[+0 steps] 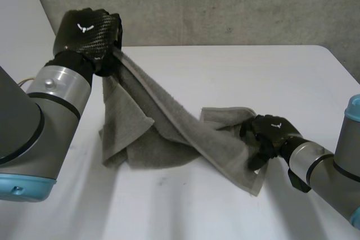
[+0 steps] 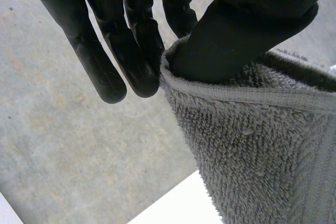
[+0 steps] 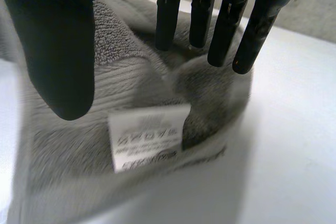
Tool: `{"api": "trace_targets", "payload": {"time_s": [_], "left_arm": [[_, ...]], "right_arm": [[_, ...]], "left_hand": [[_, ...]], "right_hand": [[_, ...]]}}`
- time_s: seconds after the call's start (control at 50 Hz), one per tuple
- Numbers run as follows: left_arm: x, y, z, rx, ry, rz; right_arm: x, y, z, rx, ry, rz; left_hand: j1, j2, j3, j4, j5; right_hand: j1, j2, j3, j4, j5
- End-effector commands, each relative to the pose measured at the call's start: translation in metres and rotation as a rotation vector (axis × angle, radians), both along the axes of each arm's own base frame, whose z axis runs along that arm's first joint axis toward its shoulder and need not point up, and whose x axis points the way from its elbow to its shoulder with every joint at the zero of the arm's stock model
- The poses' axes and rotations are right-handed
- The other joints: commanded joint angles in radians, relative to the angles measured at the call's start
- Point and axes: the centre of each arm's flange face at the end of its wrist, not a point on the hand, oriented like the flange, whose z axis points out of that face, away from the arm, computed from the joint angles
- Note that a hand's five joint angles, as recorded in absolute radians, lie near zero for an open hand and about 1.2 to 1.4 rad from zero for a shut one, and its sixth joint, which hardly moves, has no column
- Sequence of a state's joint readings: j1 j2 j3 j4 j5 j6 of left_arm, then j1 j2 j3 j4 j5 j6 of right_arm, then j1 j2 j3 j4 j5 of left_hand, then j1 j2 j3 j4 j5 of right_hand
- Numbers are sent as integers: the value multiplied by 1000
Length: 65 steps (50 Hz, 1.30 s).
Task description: Fold the towel.
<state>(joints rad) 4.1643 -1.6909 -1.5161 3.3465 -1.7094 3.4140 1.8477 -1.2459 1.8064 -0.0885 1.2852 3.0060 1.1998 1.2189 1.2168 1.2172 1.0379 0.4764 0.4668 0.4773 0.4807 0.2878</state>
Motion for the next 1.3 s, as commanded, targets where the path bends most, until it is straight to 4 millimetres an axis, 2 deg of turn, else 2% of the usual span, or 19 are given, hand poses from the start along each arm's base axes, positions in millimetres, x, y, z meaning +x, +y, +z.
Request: {"api": "trace_targets", "payload": {"time_s": [0.02, 0.18, 0.64, 0.7, 0.78, 0.8, 0.84, 0.92, 1.02, 1.14, 1.18, 1.2, 1.24, 1.26, 1.28, 1.3], "left_arm": [[-1, -3, -16, 42, -26, 2], [-2, -3, -20, 49, -31, 0], [8, -11, -26, 66, -39, 34], [8, -11, -26, 66, -39, 34], [8, -11, -27, 68, -41, 34], [8, -11, -27, 70, -40, 34], [8, -11, -28, 72, -41, 34], [8, -11, -28, 73, -42, 35], [8, -11, -28, 74, -44, 37], [9, -8, -32, 93, -57, 32], [10, -6, -33, 104, -69, 31], [11, -3, -34, 116, -80, 31], [12, -1, -33, 128, -88, 31], [14, 2, -28, 130, -90, 31], [14, 2, -28, 130, -90, 31], [18, 6, -19, 123, -85, 33]], "right_arm": [[-4, 11, -7, 44, 4, 7], [-5, 17, -16, 68, 15, 10], [1, 14, -37, 9, 33, 40], [1, 13, -40, -3, 56, 51], [2, 6, -43, -53, 70, 56], [2, 6, -43, -53, 70, 56], [2, 2, -42, -74, 69, 51], [4, -2, -39, -98, 62, 51], [3, -15, -23, -144, 45, 38], [-3, -20, -4, -176, 37, 17], [-14, -27, 19, -198, 41, -3], [-14, -27, 19, -199, 41, -3], [-19, -22, 64, -245, 53, 30], [-19, -22, 65, -246, 53, 31], [-22, -18, 87, -265, 60, 55], [-22, -18, 88, -265, 60, 55]], "left_hand": [[196, 177, 180, 179, 184], [196, 177, 180, 179, 184], [196, 177, 180, 179, 184], [196, 177, 180, 179, 184], [196, 177, 180, 179, 184], [196, 177, 180, 179, 184], [196, 177, 180, 179, 184], [196, 177, 180, 179, 184], [196, 177, 180, 179, 184], [196, 177, 180, 179, 184], [196, 177, 180, 179, 184], [196, 177, 180, 179, 184], [196, 177, 180, 179, 184], [196, 177, 180, 179, 184], [196, 177, 180, 179, 184], [196, 177, 180, 179, 184]], "right_hand": [[87, 97, 86, 83, 101], [73, 82, 72, 68, 87], [114, 123, 113, 109, 128], [216, 226, 215, 212, 230], [500, 510, 499, 496, 514], [501, 511, 500, 497, 515], [848, 858, 848, 844, 863], [920, 929, 919, 916, 934], [920, 929, 919, 916, 934], [920, 929, 919, 916, 934], [920, 929, 919, 916, 934], [920, 929, 919, 916, 934], [920, 929, 919, 916, 934], [920, 929, 919, 916, 934], [920, 929, 919, 916, 934], [920, 929, 919, 916, 934]]}}
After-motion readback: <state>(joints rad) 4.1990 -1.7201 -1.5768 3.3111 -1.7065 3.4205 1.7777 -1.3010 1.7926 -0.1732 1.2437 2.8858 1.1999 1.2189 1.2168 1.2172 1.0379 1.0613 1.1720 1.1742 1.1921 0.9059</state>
